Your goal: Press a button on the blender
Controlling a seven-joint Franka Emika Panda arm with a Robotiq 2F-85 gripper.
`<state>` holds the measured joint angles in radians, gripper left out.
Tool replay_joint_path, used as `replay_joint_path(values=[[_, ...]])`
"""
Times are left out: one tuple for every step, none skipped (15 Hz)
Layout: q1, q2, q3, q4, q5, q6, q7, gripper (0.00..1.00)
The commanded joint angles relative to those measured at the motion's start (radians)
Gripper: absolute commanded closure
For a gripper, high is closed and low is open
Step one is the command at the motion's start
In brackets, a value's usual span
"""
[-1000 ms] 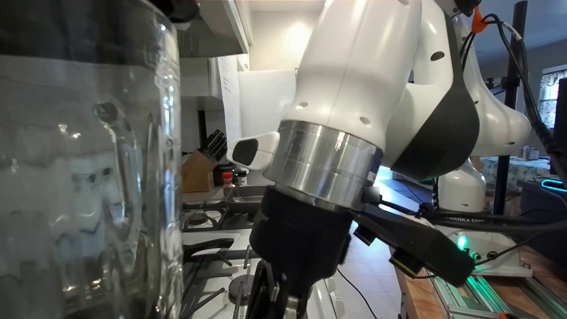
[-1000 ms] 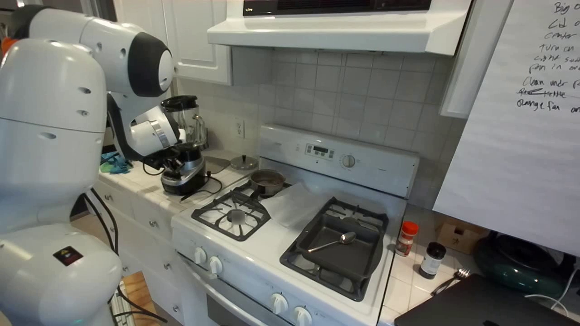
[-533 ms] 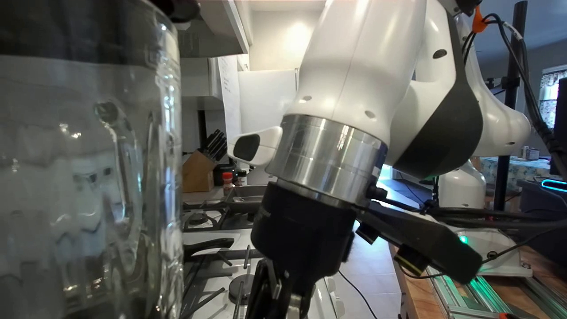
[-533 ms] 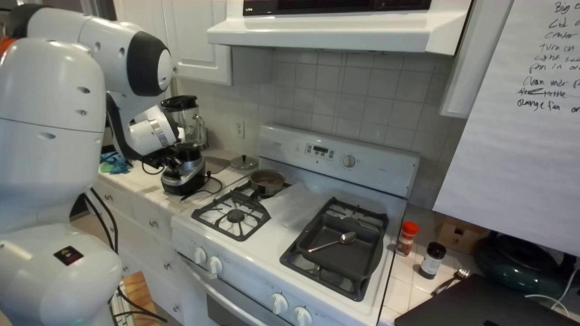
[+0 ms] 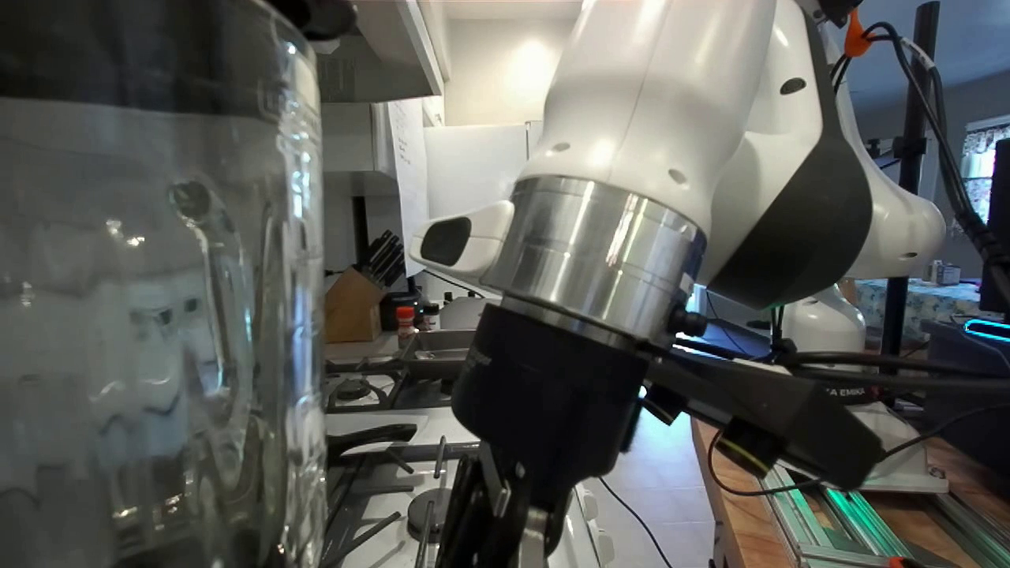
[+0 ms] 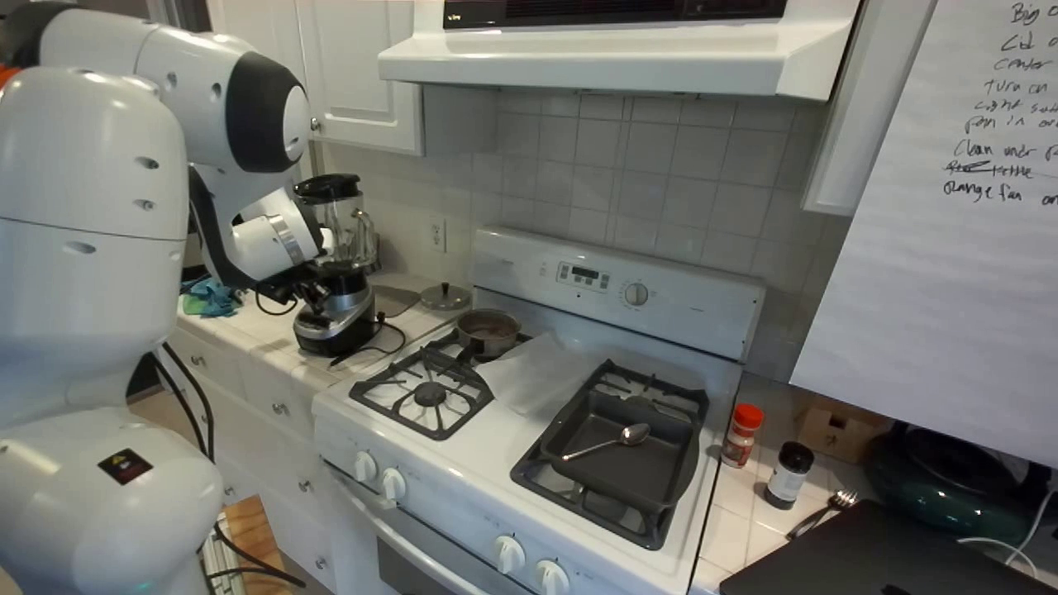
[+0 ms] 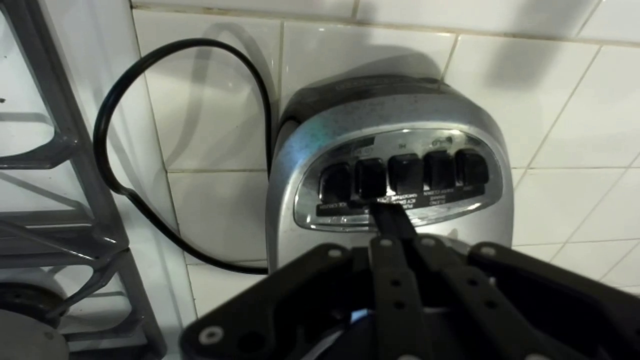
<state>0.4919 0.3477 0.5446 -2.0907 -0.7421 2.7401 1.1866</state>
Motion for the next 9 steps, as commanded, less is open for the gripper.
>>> replay_joint_path(values=[[-0.003, -0.021, 0.0, -0.022, -0.002, -0.01, 0.0, 1.0], [-0.003, -0.022, 0.0, -0.023, -0.003, -0.015, -0.003, 1.0], [-0.003, -0.023, -0.001, -0.024, -0.005, -0.021, -0.006, 1.0], [0.001, -0.027, -0.007, -0.025, -0.014, -0.034, -0.002, 1.0], [-0.003, -0.026, -0.004, -0.026, -0.005, -0.034, -0.006, 1.0], [-0.004, -0.025, -0.003, -0.027, -0.004, -0.037, -0.01, 1.0], [-0.006, -0.022, -0.001, -0.028, 0.002, -0.042, -0.014, 1.0], [-0.003, -0.023, -0.007, -0.03, -0.007, -0.055, -0.013, 1.0], [0.068, -0.039, -0.082, -0.036, 0.049, -0.041, -0.049, 1.0]])
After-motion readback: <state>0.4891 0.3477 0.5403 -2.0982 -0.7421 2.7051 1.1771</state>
